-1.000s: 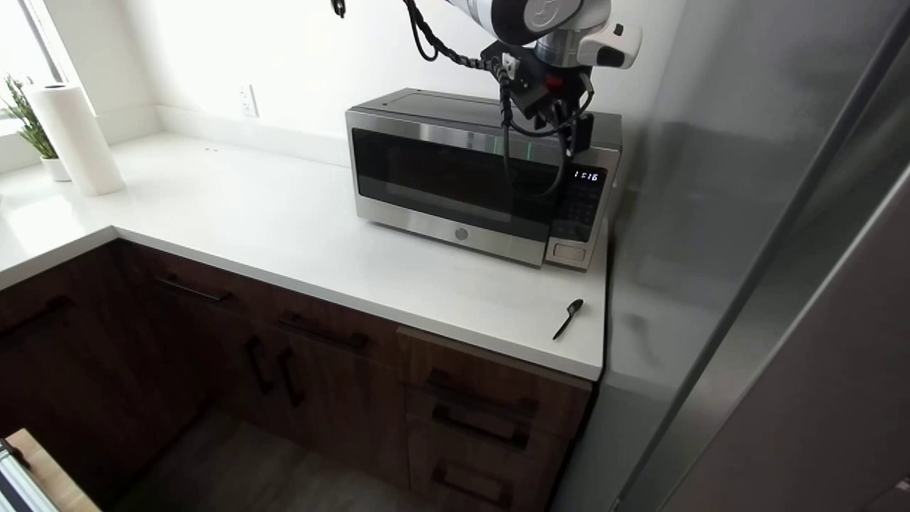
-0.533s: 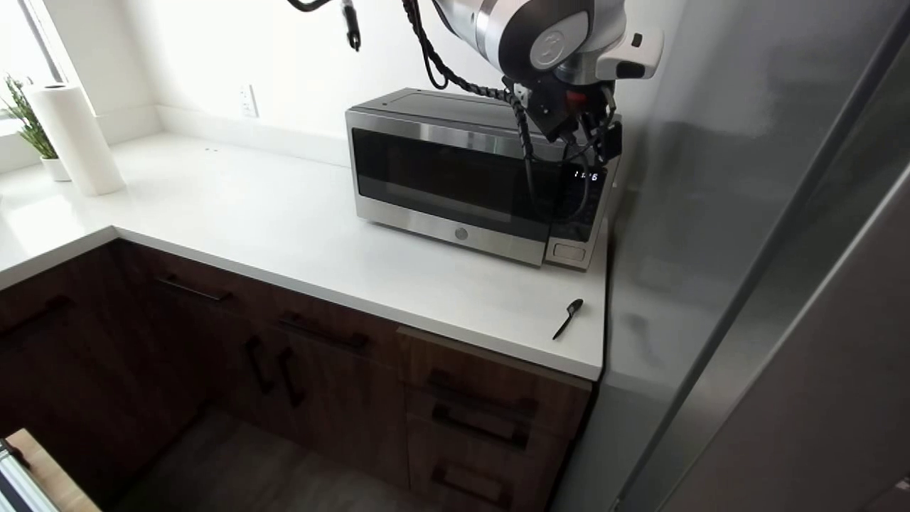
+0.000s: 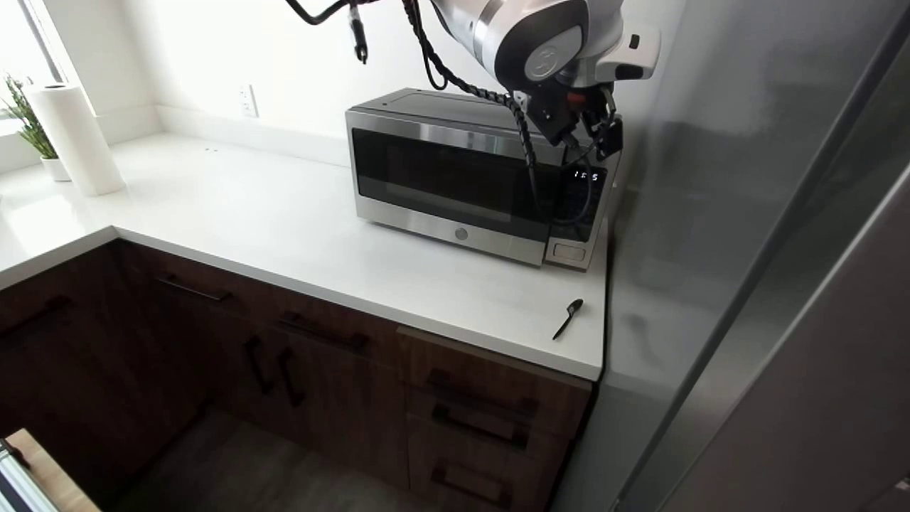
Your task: Press a button on the microwave, then open it
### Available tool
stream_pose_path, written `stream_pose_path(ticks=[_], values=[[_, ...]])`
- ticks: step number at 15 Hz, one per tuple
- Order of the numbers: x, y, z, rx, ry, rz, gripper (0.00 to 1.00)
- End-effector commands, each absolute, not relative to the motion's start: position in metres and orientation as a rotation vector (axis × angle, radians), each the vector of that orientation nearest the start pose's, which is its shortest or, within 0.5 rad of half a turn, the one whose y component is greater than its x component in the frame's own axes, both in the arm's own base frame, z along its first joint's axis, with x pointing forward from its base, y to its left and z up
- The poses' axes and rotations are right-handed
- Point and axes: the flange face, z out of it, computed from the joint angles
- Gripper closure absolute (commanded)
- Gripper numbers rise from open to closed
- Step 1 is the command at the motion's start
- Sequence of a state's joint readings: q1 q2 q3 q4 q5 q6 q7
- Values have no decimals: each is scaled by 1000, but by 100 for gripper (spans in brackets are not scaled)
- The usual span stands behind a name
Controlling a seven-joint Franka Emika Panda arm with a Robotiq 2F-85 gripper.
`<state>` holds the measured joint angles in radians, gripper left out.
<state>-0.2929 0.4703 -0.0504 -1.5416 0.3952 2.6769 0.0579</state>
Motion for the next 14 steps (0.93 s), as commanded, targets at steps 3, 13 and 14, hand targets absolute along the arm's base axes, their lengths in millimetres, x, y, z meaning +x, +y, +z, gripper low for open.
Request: stream_pose_path(ticks=[3, 13, 14], values=[[695, -255, 449, -2662, 852, -905, 0], [711, -262, 438, -2710, 753, -771, 0], [713, -263, 439, -2710, 748, -784, 0]])
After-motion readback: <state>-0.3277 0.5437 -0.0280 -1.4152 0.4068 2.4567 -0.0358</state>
